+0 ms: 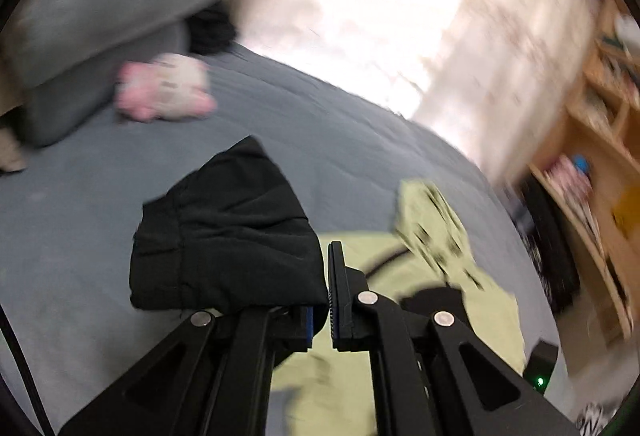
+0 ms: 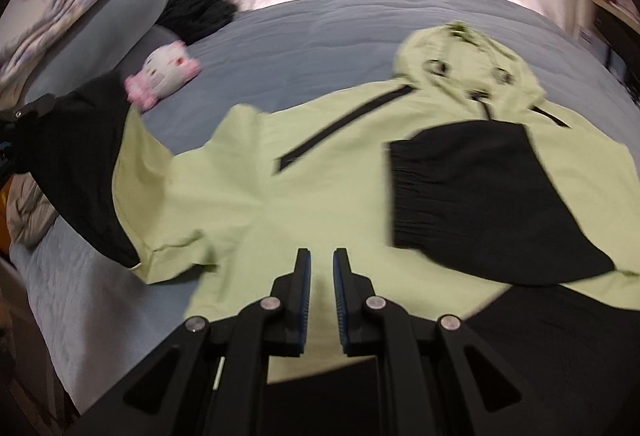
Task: Fold large clothes
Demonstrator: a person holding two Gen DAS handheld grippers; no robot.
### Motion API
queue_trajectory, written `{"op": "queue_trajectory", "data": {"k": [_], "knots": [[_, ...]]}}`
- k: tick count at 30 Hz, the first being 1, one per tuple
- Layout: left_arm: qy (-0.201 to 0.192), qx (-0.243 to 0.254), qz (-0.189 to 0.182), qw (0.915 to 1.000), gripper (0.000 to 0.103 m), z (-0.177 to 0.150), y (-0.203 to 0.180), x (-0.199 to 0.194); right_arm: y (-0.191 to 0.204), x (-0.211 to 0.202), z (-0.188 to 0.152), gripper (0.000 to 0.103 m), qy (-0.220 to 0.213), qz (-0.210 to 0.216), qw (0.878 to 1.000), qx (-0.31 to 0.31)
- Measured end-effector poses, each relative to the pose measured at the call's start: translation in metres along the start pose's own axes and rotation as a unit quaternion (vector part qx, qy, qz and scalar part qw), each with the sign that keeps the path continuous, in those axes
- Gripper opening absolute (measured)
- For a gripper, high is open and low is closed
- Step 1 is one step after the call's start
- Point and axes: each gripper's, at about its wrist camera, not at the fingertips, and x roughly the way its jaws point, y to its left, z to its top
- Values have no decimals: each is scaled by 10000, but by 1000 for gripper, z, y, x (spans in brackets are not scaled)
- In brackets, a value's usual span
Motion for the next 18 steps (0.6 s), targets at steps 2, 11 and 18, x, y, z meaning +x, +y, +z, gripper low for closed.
{"op": "queue_trajectory", "data": {"k": [2,11,18], "knots": [[347,203,-160,9991,2,-12,-38,26,-23,-10,-2,11,-51,-68,9998,192],[2303,575,200,9712,25,-131,-132,159,-117,-32,-20,11,-16,-329,9957,871],[2633,287,159,9642,65,-159,-129,168,-144,-26,-34,11,205,-36,9950,979]]}}
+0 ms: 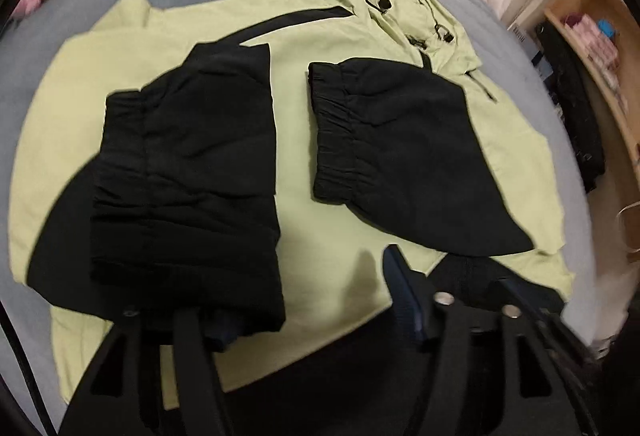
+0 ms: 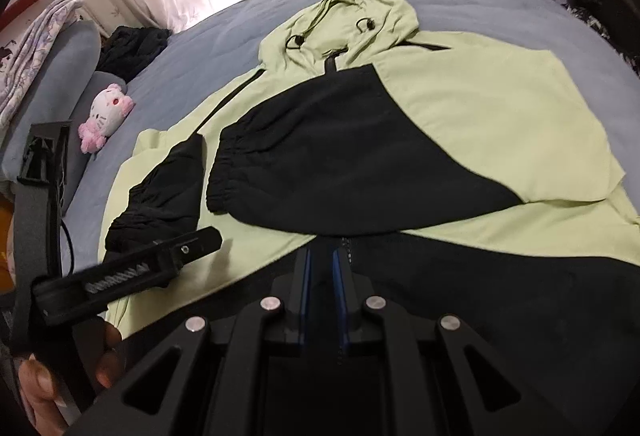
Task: Fold large clothes
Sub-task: 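Open both tools and withdraw from the jacket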
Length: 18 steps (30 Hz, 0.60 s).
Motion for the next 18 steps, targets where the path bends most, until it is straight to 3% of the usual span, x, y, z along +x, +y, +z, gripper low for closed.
{"op": "queue_trajectory", "data": {"k": [3,6,10,13,18], "knots": [[133,-149,-297,9994,71,2,9,-6,1,3,0,11,19,202,9998,-32],[412,-209,-820,9956,73,4,13,-15,8,4,1,11,27,418,9991,-96],[331,-221,-1170,9923,73,-5,18,-39,23,0,1,16,-14,701,9969,-364],[219,-321,-1218,9918,73,-14,25,-54,38,-7,0,29,-133,795,9946,-662],[-151,-459,-1024,9936,73,-34,50,-85,68,-14,-1,31,-220,1073,9863,-1236]]}}
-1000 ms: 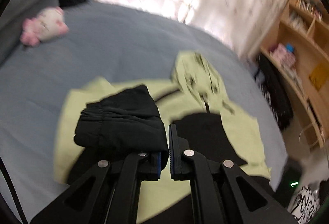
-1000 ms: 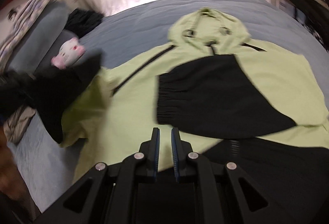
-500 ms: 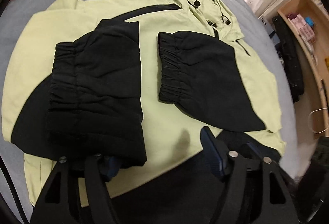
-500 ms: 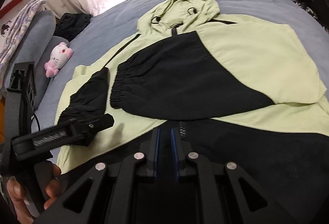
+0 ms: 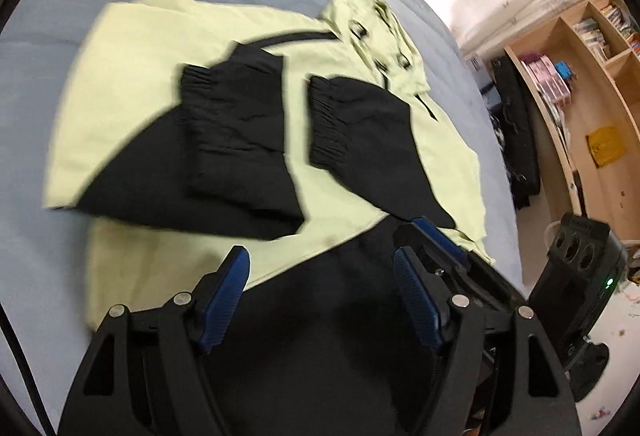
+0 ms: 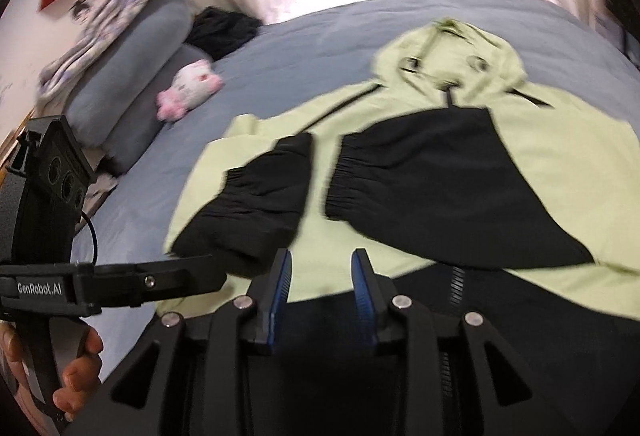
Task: Fold large clothes
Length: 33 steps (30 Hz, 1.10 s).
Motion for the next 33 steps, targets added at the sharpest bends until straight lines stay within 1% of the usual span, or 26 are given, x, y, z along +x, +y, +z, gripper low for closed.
{"op": "queue_trajectory", "data": {"k": [2,3,6,10,14,16,20,24,26,28,29,30,31,33], "knots": [[-200,-78,119,9997,73,-3,9,-13,16,5,3,32,51,131,9994,-312],[-362,-164,201,9990,73,-6,17,-24,23,8,4,32,73,167,9988,-447],[-648,-404,430,9962,73,-8,38,-45,49,24,7,32,202,235,9950,-954],[-794,-689,660,9923,73,-7,66,-62,77,55,9,32,451,97,9868,-1554],[-829,-969,585,9901,73,-8,88,-64,92,83,9,32,751,-69,9757,-2058],[-812,-1085,513,9894,73,-9,100,-64,98,90,9,32,786,-154,9704,-2279],[-753,-1213,499,9885,73,-12,112,-57,107,104,9,32,927,-222,9649,-2446],[-732,-1293,457,9878,73,-14,118,-54,120,115,7,32,970,-324,9576,-2693],[-724,-1314,411,9878,73,-15,120,-54,121,119,8,32,1111,-184,9589,-2604],[-725,-1298,375,9882,73,-16,120,-55,118,122,12,32,1227,145,9641,-2349],[-730,-1282,393,9883,73,-16,121,-56,116,123,13,33,1266,230,9654,-2267],[-728,-1269,425,9883,73,-16,121,-55,113,126,14,37,1313,310,9665,-2185],[-720,-1269,452,9883,73,-17,123,-55,111,129,15,40,1340,302,9674,-2127],[-708,-1298,447,9880,73,-17,125,-54,107,136,14,41,1431,210,9686,-2022]]}}
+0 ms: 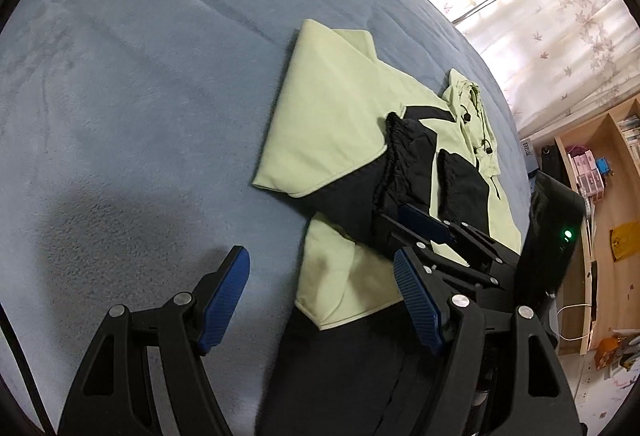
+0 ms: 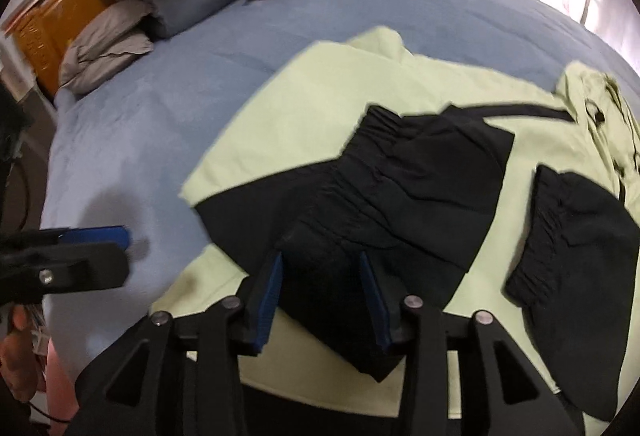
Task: Fold large clothes
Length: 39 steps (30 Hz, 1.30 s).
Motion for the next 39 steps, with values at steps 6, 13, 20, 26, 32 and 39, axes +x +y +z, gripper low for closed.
{"op": "queue_trajectory", "data": {"k": [6,13,20,26,32,39], "knots": [[46,-136,-1,9999,73,3,8,4,5,2,-1,27,-166,-15,9998,-66],[-58,-50,42,10000,73,2,8,-3,-6,-82,22,16,-1273,-130,9916,169],[-62,132,59,9999,73,-5,-5,-2,-75,-220,5,15,-2887,-711,9457,1314],[26,294,86,9995,73,-8,-17,6,-154,-240,-70,19,-2897,-1409,9088,2650],[140,599,240,9978,73,0,-35,18,-226,-181,-144,28,-1466,-830,8986,4051],[231,1292,592,9896,73,32,-81,58,-257,-177,-178,43,-1480,-570,8768,4539]]}}
